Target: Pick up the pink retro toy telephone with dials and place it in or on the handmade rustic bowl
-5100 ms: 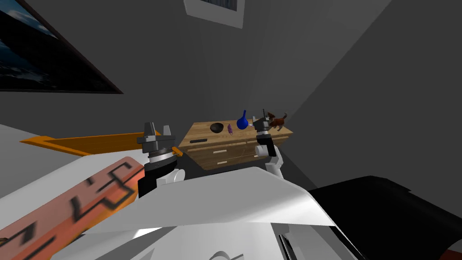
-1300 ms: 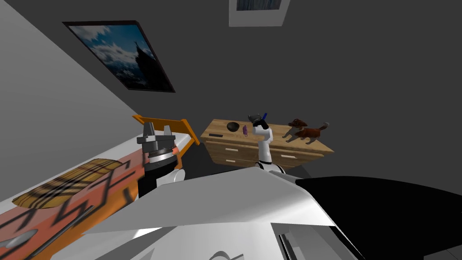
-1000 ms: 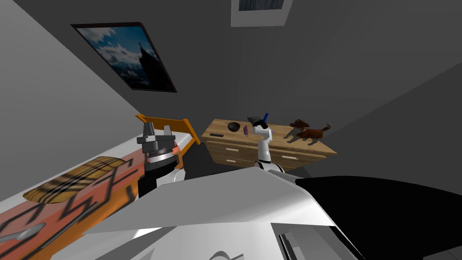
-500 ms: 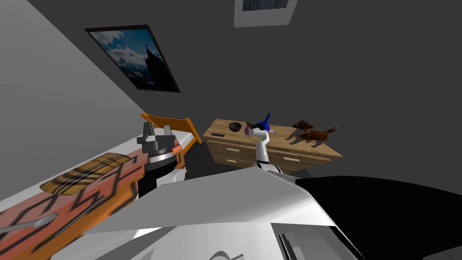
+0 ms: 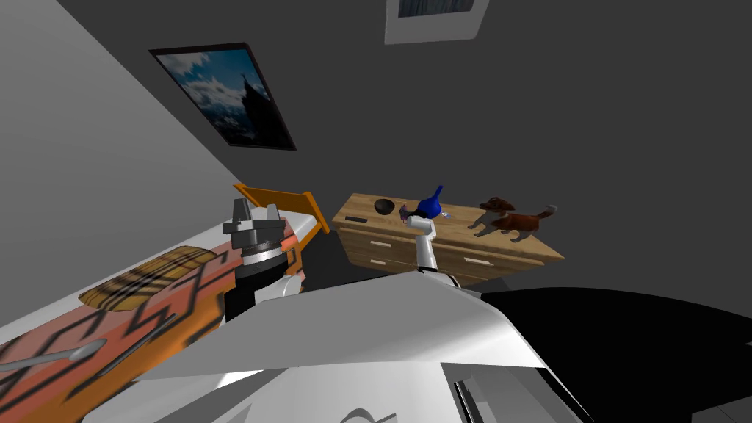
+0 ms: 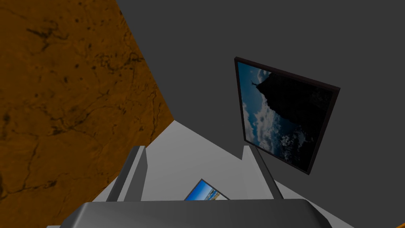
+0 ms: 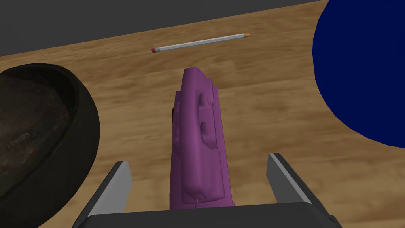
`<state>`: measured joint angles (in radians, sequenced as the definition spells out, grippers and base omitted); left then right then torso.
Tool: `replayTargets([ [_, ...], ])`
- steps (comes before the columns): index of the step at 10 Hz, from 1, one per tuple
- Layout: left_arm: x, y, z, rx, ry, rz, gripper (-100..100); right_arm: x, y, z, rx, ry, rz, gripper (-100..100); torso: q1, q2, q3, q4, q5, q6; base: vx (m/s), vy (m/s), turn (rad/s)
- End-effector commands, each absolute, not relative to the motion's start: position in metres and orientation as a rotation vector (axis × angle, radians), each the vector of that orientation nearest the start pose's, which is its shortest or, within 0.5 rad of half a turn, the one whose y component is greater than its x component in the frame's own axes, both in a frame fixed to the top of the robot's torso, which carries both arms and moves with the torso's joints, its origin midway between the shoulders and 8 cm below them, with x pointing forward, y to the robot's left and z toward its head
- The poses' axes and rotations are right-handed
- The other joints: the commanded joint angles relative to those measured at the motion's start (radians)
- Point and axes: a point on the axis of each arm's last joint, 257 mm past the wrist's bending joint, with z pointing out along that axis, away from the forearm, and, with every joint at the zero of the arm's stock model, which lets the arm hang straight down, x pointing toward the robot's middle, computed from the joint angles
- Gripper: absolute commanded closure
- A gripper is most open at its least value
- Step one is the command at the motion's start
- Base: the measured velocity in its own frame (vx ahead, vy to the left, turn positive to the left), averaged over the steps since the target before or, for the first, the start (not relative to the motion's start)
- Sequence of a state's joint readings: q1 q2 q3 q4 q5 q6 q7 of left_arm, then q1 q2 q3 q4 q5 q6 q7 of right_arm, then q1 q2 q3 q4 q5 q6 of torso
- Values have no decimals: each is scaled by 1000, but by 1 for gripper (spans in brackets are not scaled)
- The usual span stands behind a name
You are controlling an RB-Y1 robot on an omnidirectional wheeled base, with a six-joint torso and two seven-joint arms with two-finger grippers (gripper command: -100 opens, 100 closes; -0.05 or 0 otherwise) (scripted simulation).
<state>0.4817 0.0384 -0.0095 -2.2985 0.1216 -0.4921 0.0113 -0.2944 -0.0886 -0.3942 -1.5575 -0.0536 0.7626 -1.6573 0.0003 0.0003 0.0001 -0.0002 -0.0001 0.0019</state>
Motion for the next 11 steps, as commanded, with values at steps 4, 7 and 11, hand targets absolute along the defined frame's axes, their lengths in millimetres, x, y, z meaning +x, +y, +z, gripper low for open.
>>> replayTargets([
  [4, 342, 284, 37, -691, 548, -1414, 0, 573, -382, -262, -2674, 559, -1643, -100, -1, -2, -1, 0, 0, 0, 23, -8, -6],
  [7, 342, 284, 37, -691, 548, -1414, 0, 573, -381, -263, -2674, 558, -1643, 100, -1, -3, -2, 0, 0, 0, 36, -12, -2],
  [11, 342, 284, 37, -691, 548, -1414, 0, 573, -381, -263, -2673, 558, -1644, 100, -1, -1, -1, 0, 0, 0, 0, 0, 0],
])
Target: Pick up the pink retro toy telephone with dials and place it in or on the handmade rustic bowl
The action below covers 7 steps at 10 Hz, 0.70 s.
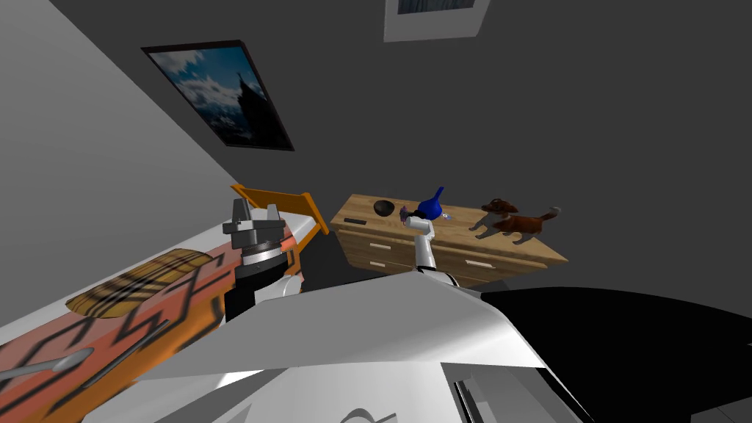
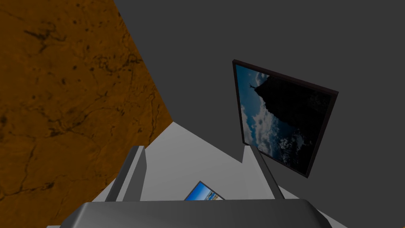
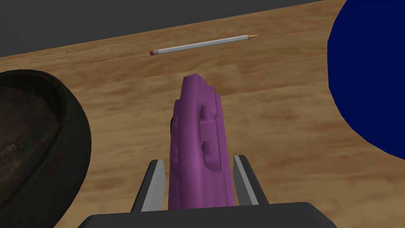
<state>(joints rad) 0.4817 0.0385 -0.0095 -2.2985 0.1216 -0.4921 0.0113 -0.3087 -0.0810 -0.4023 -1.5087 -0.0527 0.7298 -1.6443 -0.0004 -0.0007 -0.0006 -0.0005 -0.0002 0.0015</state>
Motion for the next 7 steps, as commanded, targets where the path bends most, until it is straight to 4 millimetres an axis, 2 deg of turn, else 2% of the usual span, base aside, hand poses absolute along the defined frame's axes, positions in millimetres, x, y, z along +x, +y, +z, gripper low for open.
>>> replayTargets([
  [1, 342, 284, 37, -691, 548, -1414, 0, 573, -381, -263, -2673, 558, -1644, 0, 0, 0, 0, 0, 0, 0, 0, 0, 0],
  [2, 342, 284, 37, -691, 548, -1414, 0, 570, -383, -258, -2674, 561, -1644, 100, 0, 0, 0, 0, 0, 0, -50, 15, 18],
  [4, 342, 284, 37, -691, 548, -1414, 0, 571, -383, -257, -2672, 560, -1649, 100, 2, 5, 3, 1, 0, 1, -54, 18, 5],
  [5, 342, 284, 37, -691, 548, -1414, 0, 570, -383, -258, -2674, 561, -1645, 0, 1, 4, 2, 1, 0, 0, -6, 2, -1],
  [6, 342, 284, 37, -691, 548, -1414, 0, 585, -386, -215, -2618, 531, -1765, 100, 1, 2, 1, 1, 0, 0, -21, -6, -20],
  [7, 342, 284, 37, -691, 548, -1414, 0, 585, -386, -215, -2618, 531, -1765, 100, 0, 2, 2, 2, 1, 0, -11, -13, 8],
])
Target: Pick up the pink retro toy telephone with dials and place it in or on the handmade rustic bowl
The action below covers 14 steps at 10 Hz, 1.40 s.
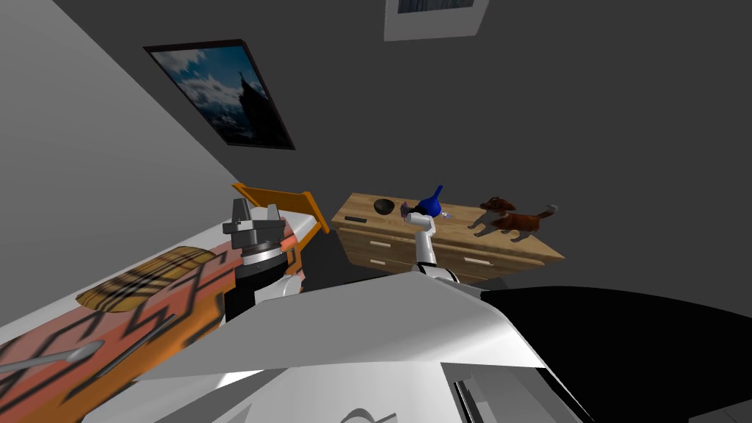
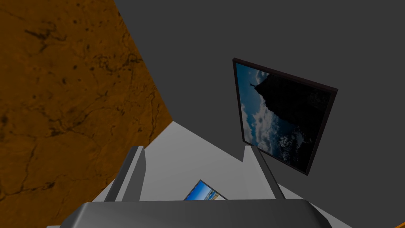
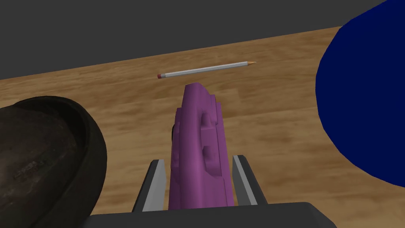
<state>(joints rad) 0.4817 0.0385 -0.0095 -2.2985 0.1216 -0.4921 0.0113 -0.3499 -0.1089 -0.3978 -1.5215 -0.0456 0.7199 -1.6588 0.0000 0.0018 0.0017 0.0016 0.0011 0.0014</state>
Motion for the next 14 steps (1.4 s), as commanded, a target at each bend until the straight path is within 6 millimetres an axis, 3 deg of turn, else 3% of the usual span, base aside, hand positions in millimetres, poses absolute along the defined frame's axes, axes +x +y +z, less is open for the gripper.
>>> replayTargets([
  [1, 342, 284, 37, -691, 548, -1414, 0, 585, -386, -216, -2619, 531, -1763, 100, 0, 0, 0, 0, 0, 0, 2, -11, 5],
  [2, 342, 284, 37, -691, 548, -1414, 0, 591, -388, -195, -2593, 515, -1821, 100, 0, 0, 0, -1, 0, 0, -10, -9, -6],
  [4, 342, 284, 37, -691, 548, -1414, 0, 606, -388, -132, -2517, 456, -1983, 100, 1, 3, 2, 2, 2, -1, -46, -23, 22],
  [8, 342, 284, 37, -691, 548, -1414, 0, 613, -379, -74, -2442, 400, -2118, 100, 5, 6, 4, 2, 3, -2, -49, 13, 44],
  [10, 342, 284, 37, -691, 548, -1414, 0, 613, -376, -60, -2419, 393, -2145, 100, 7, 5, 3, 2, 3, -2, -16, 35, 28],
  [14, 342, 284, 37, -691, 548, -1414, 0, 609, -368, -5, -2293, 430, -2239, 100, 8, 3, 3, 3, 3, -2, 15, 44, 19],
])
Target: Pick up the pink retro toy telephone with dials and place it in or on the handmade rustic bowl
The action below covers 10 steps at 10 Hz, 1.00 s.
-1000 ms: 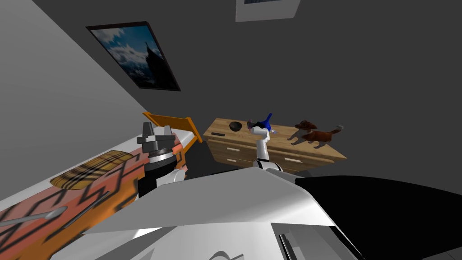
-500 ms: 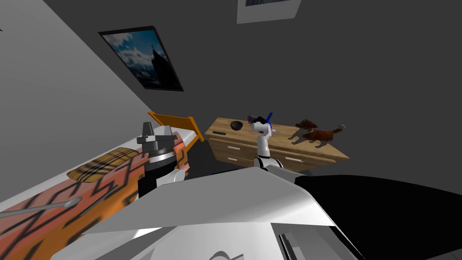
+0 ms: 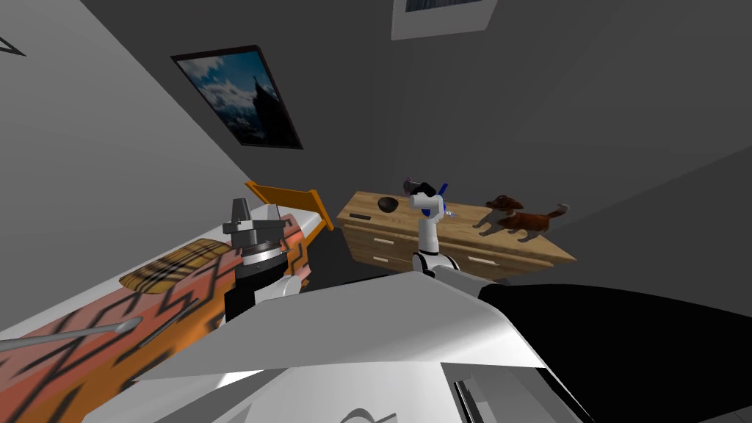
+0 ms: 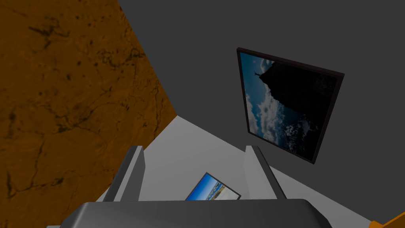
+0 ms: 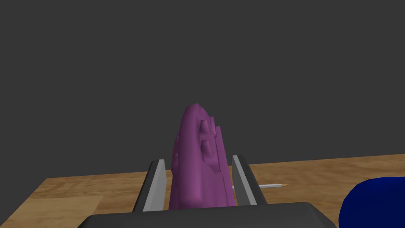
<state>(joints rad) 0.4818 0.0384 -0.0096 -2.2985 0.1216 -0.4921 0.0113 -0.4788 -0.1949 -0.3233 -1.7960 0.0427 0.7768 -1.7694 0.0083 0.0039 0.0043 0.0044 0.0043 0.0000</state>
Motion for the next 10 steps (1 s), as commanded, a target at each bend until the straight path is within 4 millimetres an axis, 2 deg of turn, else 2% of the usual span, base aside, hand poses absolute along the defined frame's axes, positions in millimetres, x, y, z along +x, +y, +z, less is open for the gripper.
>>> replayTargets([
  [1, 342, 284, 37, -691, 548, -1414, 0, 608, -369, -3, -2284, 450, -2234, 100, 0, 0, 0, 0, 0, 0, 41, 56, 12],
  [4, 342, 284, 37, -691, 548, -1414, 0, 603, -381, -37, -2337, 554, -2114, 100, 5, -5, -3, -2, 0, 1, 87, 136, 16],
  [5, 342, 284, 37, -691, 548, -1414, 0, 600, -387, -57, -2370, 598, -2050, 100, 6, -6, -4, -2, 0, 1, 100, 157, 12],
  [7, 342, 284, 37, -691, 548, -1414, 0, 596, -394, -78, -2403, 641, -1983, 100, 6, -5, -4, -2, 1, 2, 61, 152, 2],
  [9, 342, 284, 37, -691, 548, -1414, 0, 587, -404, -114, -2456, 714, -1866, 100, 7, -4, -3, -2, 0, 2, 62, 164, 10],
  [10, 342, 284, 37, -691, 548, -1414, 0, 584, -406, -125, -2470, 735, -1830, 100, 6, -3, -2, -1, 0, 3, 73, 153, -9],
])
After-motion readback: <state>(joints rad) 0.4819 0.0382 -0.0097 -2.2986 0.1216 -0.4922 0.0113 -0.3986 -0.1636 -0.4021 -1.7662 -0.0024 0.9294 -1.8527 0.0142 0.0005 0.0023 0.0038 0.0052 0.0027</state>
